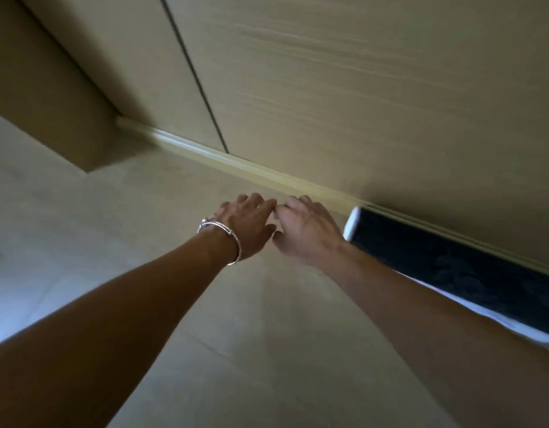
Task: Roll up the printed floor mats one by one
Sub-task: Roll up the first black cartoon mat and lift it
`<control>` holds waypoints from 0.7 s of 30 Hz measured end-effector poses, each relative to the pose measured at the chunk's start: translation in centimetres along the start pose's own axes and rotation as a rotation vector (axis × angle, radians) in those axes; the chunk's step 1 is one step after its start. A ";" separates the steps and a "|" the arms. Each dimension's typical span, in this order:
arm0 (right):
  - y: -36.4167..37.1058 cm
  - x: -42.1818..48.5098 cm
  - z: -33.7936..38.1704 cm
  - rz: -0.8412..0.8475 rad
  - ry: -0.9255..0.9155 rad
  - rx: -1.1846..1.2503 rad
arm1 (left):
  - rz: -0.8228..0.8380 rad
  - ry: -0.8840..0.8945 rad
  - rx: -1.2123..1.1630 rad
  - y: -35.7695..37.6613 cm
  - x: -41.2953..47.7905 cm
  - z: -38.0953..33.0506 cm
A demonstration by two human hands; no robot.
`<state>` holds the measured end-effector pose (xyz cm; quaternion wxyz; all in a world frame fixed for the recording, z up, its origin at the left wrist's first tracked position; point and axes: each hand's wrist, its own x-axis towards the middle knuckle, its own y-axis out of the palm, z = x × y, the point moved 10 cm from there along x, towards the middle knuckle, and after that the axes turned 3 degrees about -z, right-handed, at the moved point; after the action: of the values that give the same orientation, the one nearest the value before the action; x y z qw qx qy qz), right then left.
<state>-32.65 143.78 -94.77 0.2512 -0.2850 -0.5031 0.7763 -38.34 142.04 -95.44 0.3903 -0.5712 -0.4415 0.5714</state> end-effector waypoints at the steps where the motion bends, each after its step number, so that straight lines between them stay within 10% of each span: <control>1: 0.5 0.7 2.2 0.027 -0.040 -0.003 | 0.006 -0.041 0.002 0.1 -1.4 2.3; 21: 10.9 6.7 32.3 0.425 -0.300 -0.206 | 0.152 -0.453 -0.026 2.7 -25.4 32.9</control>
<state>-61.00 123.78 -95.39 -0.0246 -0.2901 -0.5400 0.7897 -69.89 115.17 -91.59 0.2299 -0.4651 -0.4808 0.7068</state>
